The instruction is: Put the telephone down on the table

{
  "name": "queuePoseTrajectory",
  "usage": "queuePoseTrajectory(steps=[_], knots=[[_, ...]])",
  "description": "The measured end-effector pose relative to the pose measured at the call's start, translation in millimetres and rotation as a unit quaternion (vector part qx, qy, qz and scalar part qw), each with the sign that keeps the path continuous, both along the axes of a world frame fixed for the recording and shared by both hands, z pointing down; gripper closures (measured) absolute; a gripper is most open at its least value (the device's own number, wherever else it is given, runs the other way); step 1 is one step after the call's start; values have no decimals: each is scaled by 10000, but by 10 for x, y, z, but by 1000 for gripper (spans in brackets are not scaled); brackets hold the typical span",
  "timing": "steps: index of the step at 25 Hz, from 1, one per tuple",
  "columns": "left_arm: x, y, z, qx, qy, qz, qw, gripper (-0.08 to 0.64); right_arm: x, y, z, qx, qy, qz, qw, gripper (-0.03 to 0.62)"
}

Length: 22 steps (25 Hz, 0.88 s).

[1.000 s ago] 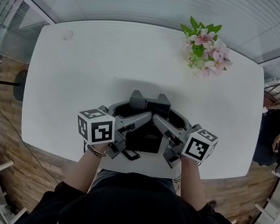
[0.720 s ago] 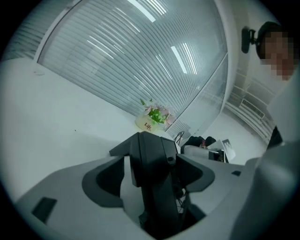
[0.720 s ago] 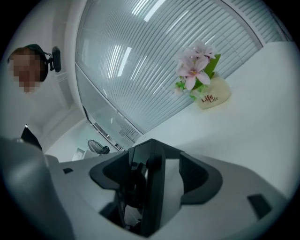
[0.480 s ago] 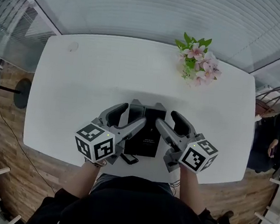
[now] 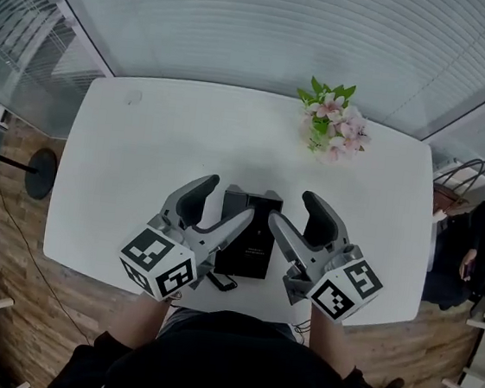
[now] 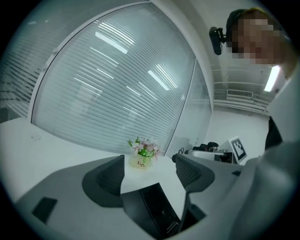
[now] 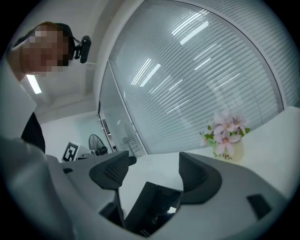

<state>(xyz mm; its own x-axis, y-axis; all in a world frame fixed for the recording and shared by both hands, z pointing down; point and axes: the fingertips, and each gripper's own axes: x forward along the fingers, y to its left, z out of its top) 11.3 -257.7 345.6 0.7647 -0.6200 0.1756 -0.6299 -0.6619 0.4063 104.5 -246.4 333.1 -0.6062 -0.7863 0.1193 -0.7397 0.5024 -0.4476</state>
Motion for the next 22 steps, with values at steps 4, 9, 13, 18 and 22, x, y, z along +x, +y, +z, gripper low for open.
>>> queuePoseTrajectory(steps=[4, 9, 13, 18, 22], knots=[[25, 2, -275, 408, -74, 25, 9991, 216, 27, 4, -290, 443, 136, 70, 9989, 268], [33, -7, -540, 751, -130, -10, 9971, 216, 56, 18, -564, 822, 184, 100, 9964, 273], [46, 5, -672, 925, -85, -7, 9957, 218, 44, 35, -700, 1051, 281, 108, 9940, 282], [49, 47, -767, 1119, -85, 24, 9937, 232, 47, 70, -792, 1211, 300, 145, 9921, 315], [23, 54, -849, 1291, -26, -54, 9916, 363, 48, 88, -834, 1312, 374, 147, 9905, 359]])
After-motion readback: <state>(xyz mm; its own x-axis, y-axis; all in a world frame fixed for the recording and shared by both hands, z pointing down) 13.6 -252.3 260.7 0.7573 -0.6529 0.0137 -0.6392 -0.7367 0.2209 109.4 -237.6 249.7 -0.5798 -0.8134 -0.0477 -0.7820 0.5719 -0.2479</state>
